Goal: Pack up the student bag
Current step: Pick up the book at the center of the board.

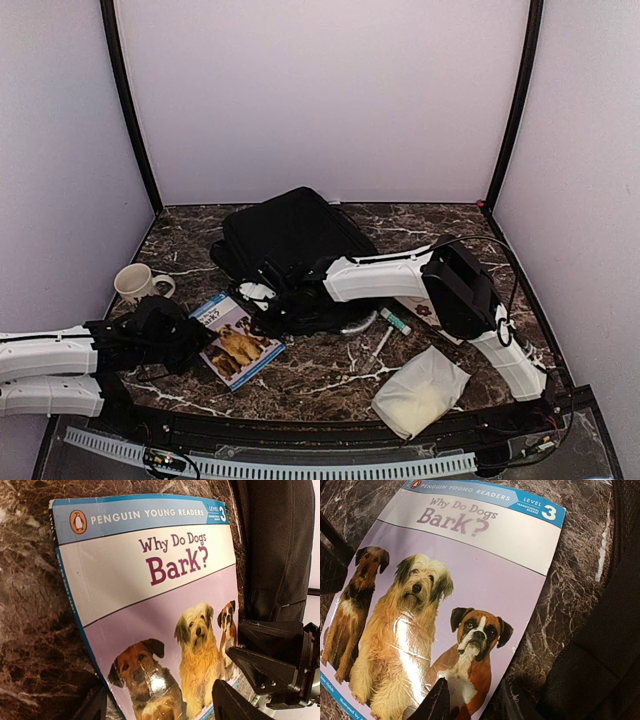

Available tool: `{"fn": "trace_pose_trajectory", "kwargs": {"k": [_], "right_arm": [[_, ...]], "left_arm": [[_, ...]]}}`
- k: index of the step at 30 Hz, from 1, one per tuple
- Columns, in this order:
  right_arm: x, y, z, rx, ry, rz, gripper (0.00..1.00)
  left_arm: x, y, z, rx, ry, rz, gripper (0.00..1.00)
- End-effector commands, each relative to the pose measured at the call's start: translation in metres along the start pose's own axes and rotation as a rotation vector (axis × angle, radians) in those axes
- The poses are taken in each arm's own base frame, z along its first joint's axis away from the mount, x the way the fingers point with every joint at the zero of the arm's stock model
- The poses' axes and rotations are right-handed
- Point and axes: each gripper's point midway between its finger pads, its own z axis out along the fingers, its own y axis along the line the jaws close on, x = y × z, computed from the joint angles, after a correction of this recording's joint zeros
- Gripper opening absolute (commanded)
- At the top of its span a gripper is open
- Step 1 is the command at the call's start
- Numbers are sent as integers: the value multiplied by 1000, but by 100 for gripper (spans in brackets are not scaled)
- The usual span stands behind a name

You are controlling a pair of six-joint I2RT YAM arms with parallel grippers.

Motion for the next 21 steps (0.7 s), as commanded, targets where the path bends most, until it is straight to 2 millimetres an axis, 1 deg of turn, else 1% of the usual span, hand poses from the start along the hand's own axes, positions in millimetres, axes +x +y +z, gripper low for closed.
{"fn": "trace_pose_trajectory", "kwargs": {"k": [1,2,3,4,5,6,9,14,17,21], "right_arm": [[167,-28,27,98,498,82,36],[169,-28,28,95,501,82,35],[169,-27,28,92,502,83,35],[170,-27,28,90,504,84,36],[170,-27,28,90,504,84,36],[170,-27,29,89,504,83,35],[170,-25,31,80,504,84,35],[172,-23,35,68,511,89,35],[175,-21,37,63,519,86,35],[178,-18,39,52,524,83,35]], "left_arm": [[16,41,2,-139,62,-22,76],[18,46,3,-149,71,-32,76],[21,47,5,-130,80,-38,75],[24,44,9,-84,91,-45,73],[25,36,12,-15,93,-62,70],[28,38,16,17,96,-71,67],[23,19,16,125,70,-32,61],[12,-25,5,270,24,66,54],[7,-42,1,333,0,80,50],[6,-65,-5,419,-2,75,49]]}}
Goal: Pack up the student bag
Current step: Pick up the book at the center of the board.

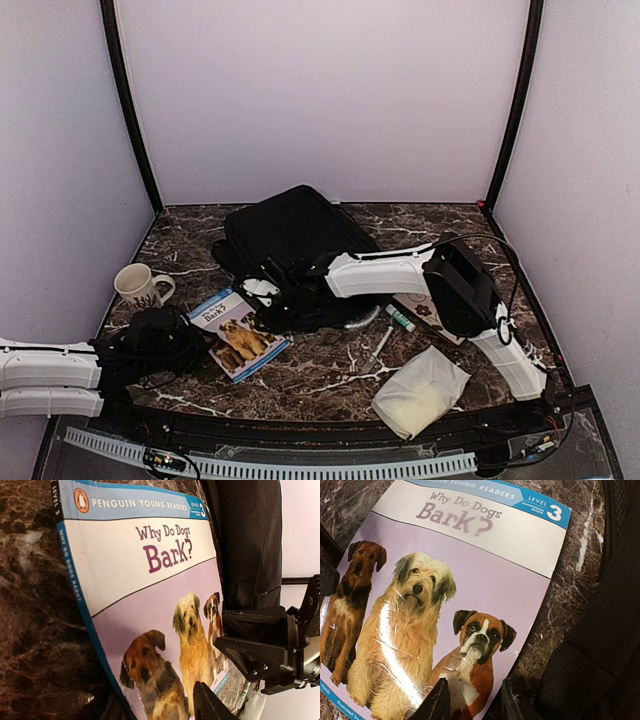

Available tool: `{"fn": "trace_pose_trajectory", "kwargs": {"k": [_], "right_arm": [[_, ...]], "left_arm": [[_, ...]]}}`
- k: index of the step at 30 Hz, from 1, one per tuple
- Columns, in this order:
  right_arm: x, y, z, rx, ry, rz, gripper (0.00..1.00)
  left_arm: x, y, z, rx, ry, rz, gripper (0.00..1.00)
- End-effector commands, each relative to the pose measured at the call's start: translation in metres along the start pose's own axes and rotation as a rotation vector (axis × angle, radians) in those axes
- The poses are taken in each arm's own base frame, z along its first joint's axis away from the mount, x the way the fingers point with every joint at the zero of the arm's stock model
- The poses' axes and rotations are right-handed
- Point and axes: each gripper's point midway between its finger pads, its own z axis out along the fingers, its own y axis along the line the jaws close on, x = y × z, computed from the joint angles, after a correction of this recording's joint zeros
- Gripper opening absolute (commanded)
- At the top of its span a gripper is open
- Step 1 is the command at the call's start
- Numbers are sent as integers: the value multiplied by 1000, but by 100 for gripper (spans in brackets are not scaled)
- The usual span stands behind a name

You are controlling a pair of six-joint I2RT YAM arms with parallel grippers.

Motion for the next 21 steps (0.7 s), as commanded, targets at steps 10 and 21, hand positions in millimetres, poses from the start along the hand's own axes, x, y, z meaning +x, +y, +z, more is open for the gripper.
{"fn": "trace_pose_trajectory", "kwargs": {"k": [10,21], "right_arm": [[173,-4,44,16,502,70,35],[127,-1,12,21,397,63,38]], "left_arm": [[-6,-62,-3,127,22,39,31],[-16,-52,-25,30,-14,36,5]]}}
